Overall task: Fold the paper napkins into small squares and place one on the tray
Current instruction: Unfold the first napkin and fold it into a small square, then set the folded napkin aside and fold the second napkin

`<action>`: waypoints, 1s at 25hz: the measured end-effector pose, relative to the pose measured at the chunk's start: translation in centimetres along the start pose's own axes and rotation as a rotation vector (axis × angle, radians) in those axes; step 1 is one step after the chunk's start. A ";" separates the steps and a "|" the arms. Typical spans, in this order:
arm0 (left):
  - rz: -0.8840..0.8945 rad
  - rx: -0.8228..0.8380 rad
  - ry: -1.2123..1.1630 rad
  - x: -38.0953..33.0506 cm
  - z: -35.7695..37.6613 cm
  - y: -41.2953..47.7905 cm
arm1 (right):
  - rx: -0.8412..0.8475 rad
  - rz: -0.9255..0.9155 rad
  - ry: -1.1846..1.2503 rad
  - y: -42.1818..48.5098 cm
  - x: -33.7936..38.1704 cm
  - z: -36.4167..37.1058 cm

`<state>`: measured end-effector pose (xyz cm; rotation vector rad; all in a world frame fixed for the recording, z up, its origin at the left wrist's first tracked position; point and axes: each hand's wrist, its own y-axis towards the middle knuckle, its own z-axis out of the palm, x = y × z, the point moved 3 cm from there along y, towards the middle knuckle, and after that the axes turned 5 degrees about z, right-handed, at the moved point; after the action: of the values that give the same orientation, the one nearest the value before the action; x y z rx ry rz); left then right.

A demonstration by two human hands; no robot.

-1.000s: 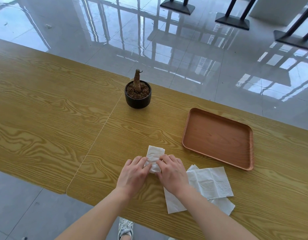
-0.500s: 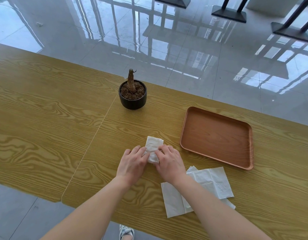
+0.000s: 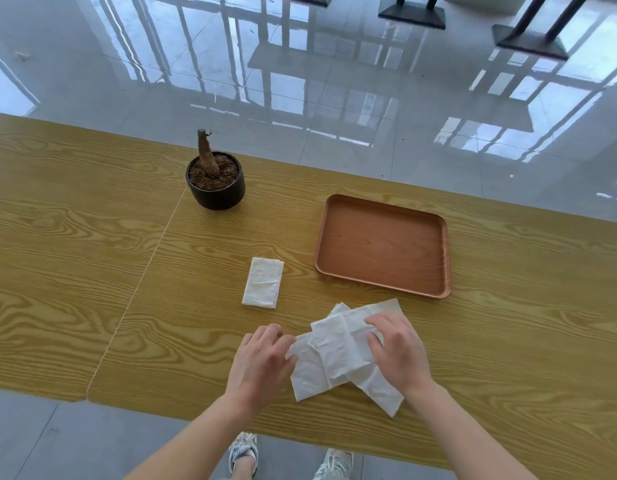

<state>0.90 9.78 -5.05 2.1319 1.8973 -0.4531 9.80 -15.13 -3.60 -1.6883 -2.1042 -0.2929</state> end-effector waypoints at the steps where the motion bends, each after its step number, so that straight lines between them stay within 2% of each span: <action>1: -0.006 0.023 0.020 -0.7 0.4 -0.1 | 0.023 -0.030 -0.036 -0.7 -0.7 -0.3; 6: -0.050 0.100 0.171 -2.1 1.6 -0.3 | 0.218 -0.291 -0.220 -3.9 -0.4 2.1; 8: -0.062 0.103 0.183 -2.1 1.7 -0.3 | 0.280 -0.261 -0.255 -4.7 -1.3 3.0; 13: -0.099 0.099 0.164 -2.1 1.7 -0.2 | 0.222 -0.187 -0.278 -6.2 -5.3 1.6; 21: -0.075 0.123 0.157 -1.6 1.3 0.3 | 0.152 0.136 -0.250 -7.7 -12.8 -2.1; 25: -0.053 0.171 0.183 -1.1 1.2 1.0 | 0.139 0.214 -0.231 -8.2 -14.0 -2.7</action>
<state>1.67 8.20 -5.75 2.3071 2.0858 -0.4608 4.84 -30.50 -6.67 -1.9180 -2.0210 0.1164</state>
